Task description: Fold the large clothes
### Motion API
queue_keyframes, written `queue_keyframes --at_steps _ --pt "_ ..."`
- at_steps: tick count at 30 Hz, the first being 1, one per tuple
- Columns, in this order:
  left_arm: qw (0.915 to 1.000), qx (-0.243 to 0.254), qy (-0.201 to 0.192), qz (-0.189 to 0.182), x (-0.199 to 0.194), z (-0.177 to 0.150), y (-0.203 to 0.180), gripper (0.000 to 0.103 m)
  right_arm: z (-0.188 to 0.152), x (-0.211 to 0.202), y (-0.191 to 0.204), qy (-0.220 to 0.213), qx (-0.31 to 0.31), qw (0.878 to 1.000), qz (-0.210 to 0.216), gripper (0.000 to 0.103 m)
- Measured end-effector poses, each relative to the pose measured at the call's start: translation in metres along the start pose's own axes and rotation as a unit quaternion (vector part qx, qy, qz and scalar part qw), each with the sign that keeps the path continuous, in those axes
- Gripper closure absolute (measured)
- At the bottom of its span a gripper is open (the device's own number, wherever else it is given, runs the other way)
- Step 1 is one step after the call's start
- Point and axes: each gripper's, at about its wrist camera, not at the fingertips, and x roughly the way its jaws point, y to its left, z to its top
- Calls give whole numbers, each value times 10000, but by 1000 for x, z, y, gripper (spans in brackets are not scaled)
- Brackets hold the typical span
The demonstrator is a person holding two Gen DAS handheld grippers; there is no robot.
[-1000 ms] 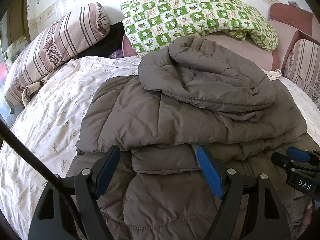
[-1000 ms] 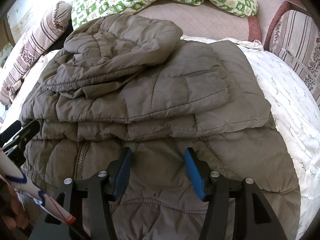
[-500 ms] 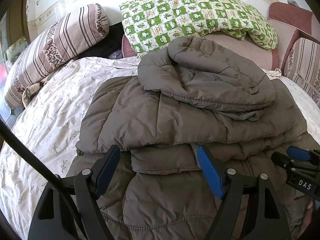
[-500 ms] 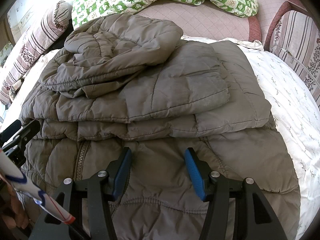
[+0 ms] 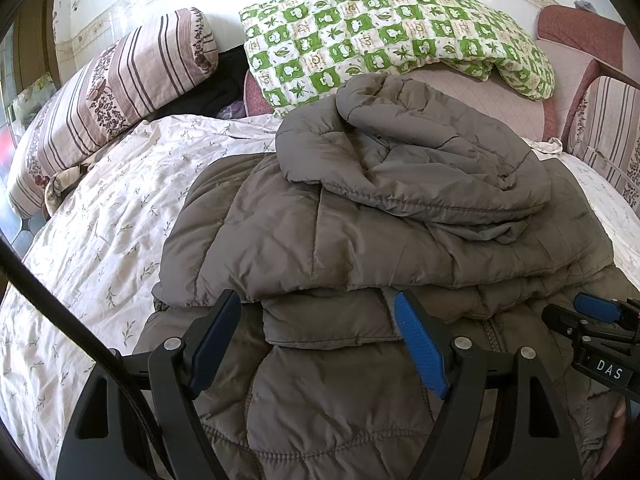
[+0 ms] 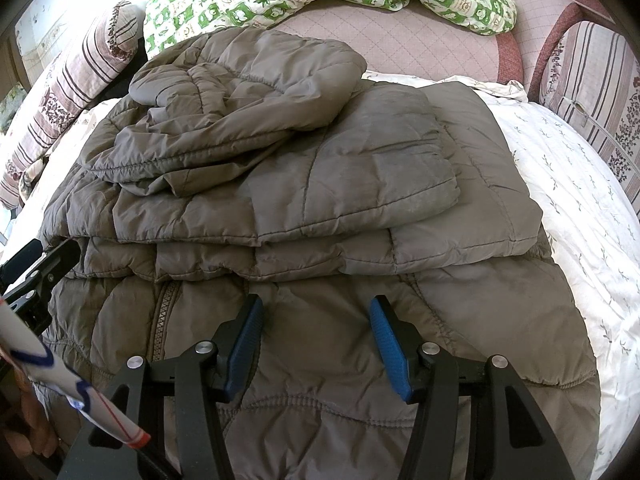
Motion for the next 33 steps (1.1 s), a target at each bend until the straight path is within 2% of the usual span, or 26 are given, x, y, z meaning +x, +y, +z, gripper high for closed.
queue_keyframes --at_steps 3,7,11,14,16,24,27,33 --pt "10000 -17 3 -15 0 2 1 24 5 -10 -1 -197 79 9997 118 43" --pt "9998 -190 -107 42 -2 9 11 24 24 -40 -5 -981 151 9950 104 43" --pt "9981 -607 -27 140 4 19 37 24 43 -35 -14 -1148 318 9926 235 43" --pt "9936 -1104 234 74 18 19 60 24 50 -21 -19 -1087 455 9926 281 43" --pt "9924 -1196 290 44 21 18 64 24 53 -14 -20 -1060 501 9927 300 43" --pt "9957 -866 229 225 20 16 51 24 51 16 -18 -688 271 9973 -13 43" --pt "9954 -913 238 187 20 15 54 24 47 9 -15 -709 184 9973 -62 43" --pt "9963 -832 14 219 7 16 49 24 45 -16 -5 -905 177 9957 132 43"
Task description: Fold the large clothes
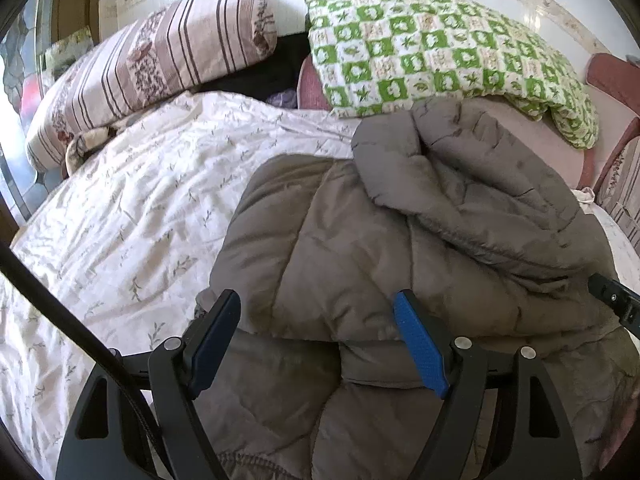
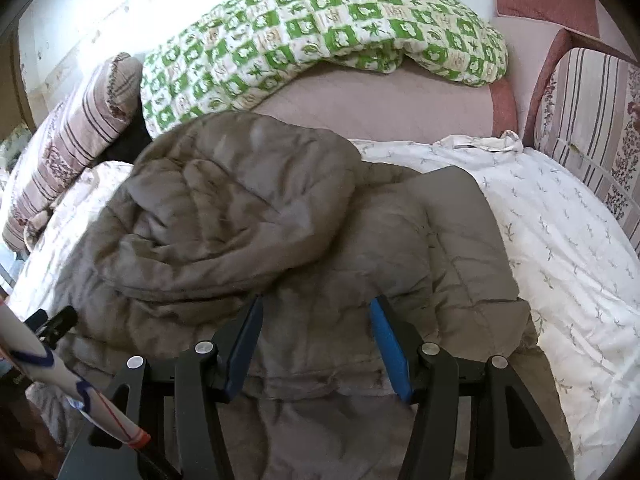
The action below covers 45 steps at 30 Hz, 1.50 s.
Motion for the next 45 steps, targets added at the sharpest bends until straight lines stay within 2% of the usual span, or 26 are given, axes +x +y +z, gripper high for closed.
queue_keyframes --at_steps 3,7,10,18,24,28,31,35,38,40,45 --pt "9998 117 -61 -131 -6 -1 -7 24 -6 1 8 147 -19 9998 160 43" --pt "9987 465 100 -184 1 -8 -23 24 -16 14 24 353 -416 9985 -24 43" --pt "9978 628 191 -89 7 -12 -30 24 -18 17 23 417 -406 9983 7 42" --pt "9982 558 152 -156 0 -12 -30 24 -22 -1 30 357 -424 9983 188 42" --pt "9973 691 80 -255 -17 -20 -40 24 -39 -19 43 430 -660 9966 232 42" --pt "9967 651 221 -428 -33 -34 -40 25 -56 -43 40 519 -465 9971 315 42" --pt "9970 619 37 -470 -66 -49 -34 25 -81 -76 29 504 -212 9974 459 42" --pt "9965 657 -232 -460 -109 -71 -33 24 -118 -118 17 413 -128 9982 408 42" --pt "9962 679 -212 -495 -139 -105 -27 24 -151 -144 9 412 -77 9984 374 42" --pt "9962 756 -210 -367 -155 -133 -19 24 -173 -157 9 411 -165 9984 343 42" --pt "9969 743 35 -257 -162 -169 -8 24 -197 -165 14 463 -372 9977 312 42"
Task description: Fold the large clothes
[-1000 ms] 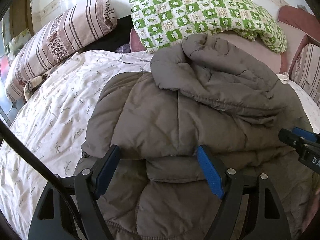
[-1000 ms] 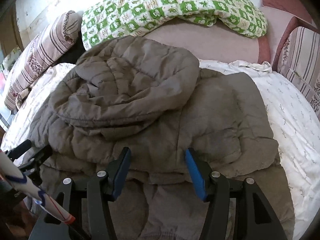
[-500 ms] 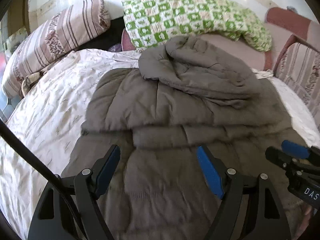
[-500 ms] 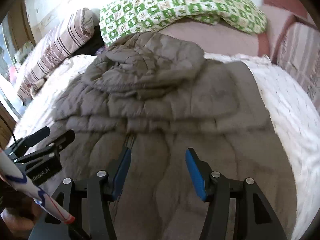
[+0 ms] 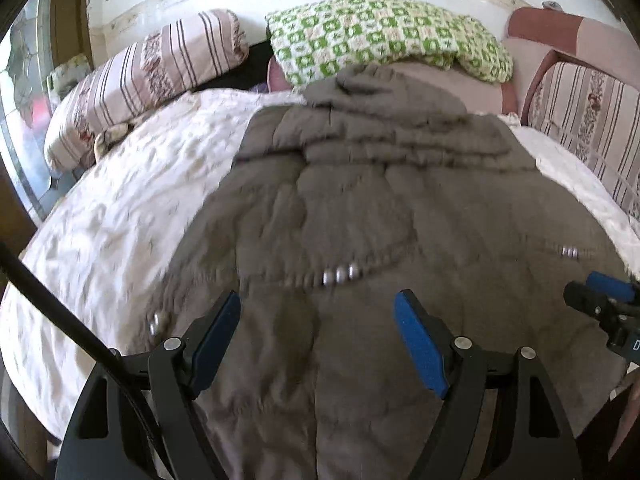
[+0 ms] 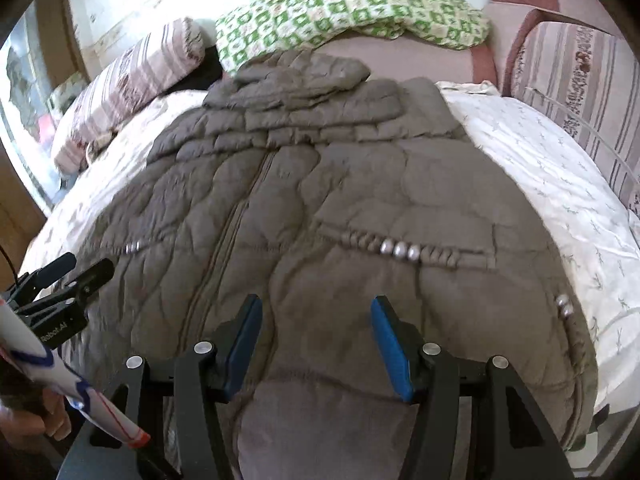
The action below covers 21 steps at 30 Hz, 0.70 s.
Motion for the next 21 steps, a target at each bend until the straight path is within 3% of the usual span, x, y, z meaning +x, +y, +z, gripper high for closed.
queue_keyframes --at_steps 3,21 --pt "9998 34 193 -7 10 -10 -7 24 -6 5 4 30 -136 9998 -121 42" --pt "9996 167 149 170 25 -17 -16 15 -13 22 11 40 -386 9986 -348 29"
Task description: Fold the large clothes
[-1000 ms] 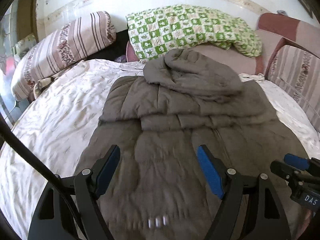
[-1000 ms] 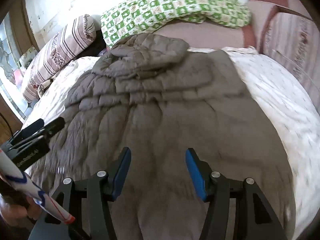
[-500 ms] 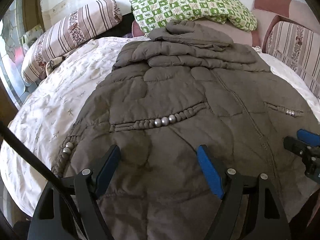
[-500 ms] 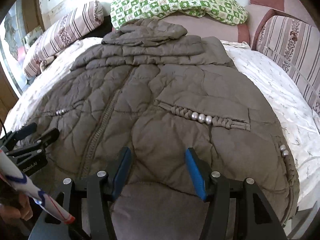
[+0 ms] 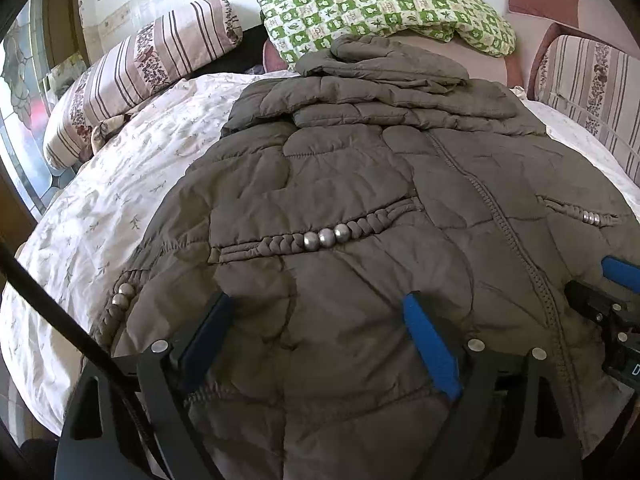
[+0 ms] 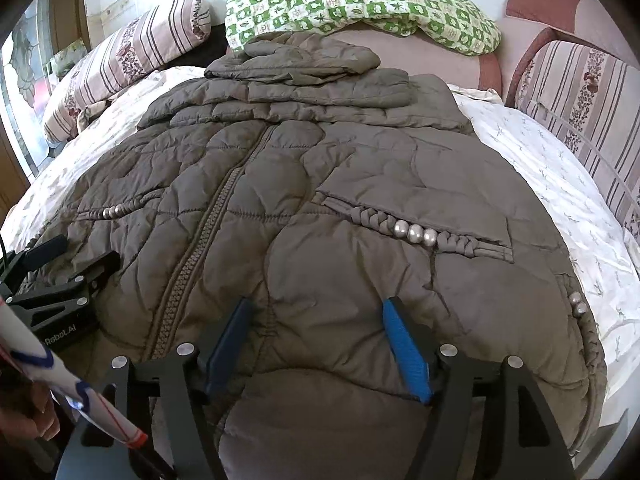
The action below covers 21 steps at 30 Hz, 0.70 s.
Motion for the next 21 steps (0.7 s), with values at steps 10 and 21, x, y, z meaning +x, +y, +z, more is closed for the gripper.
queue_keyframes --at_steps 10,21 --pt "10000 2 -13 -5 0 -1 0 14 0 0 0 -2 -16 10000 13 28" --pt "9998 -47 -35 -214 -8 -1 10 14 -4 -14 -7 -88 54 9996 244 28"
